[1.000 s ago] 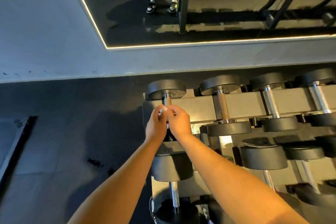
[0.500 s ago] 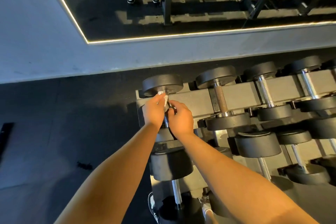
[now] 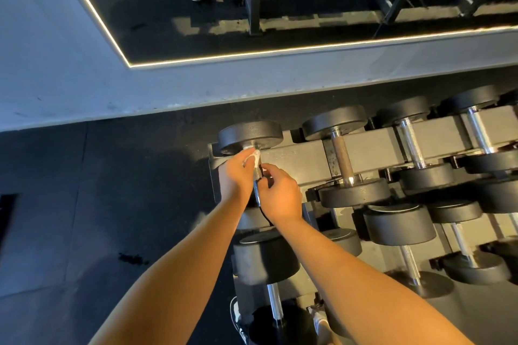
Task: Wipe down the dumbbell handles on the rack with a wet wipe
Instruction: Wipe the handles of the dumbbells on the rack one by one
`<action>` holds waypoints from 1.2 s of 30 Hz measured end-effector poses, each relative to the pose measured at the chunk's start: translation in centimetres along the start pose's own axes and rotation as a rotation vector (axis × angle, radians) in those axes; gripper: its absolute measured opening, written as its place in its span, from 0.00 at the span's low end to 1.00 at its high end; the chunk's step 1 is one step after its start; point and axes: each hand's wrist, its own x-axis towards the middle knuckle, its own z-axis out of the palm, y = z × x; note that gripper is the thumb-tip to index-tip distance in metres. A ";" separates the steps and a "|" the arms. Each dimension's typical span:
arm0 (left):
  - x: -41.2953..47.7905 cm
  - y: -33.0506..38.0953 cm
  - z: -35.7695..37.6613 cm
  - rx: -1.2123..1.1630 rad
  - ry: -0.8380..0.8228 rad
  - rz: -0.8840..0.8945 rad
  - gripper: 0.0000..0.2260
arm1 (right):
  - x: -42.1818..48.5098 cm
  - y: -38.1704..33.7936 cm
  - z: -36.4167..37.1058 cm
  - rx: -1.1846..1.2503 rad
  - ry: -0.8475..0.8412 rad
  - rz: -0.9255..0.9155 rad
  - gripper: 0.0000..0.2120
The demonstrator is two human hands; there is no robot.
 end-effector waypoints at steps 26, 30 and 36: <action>-0.9 -0.6 -1.8 0.059 -0.104 -0.007 0.04 | -0.4 -0.7 -0.6 0.048 -0.021 0.023 0.11; 0.6 0.6 0.0 0.062 -0.023 -0.011 0.11 | -0.2 -0.6 -0.6 0.033 -0.019 0.023 0.11; -1.0 -0.7 -1.3 -0.018 -0.086 -0.064 0.07 | -0.4 -0.6 -0.6 0.040 0.000 0.019 0.10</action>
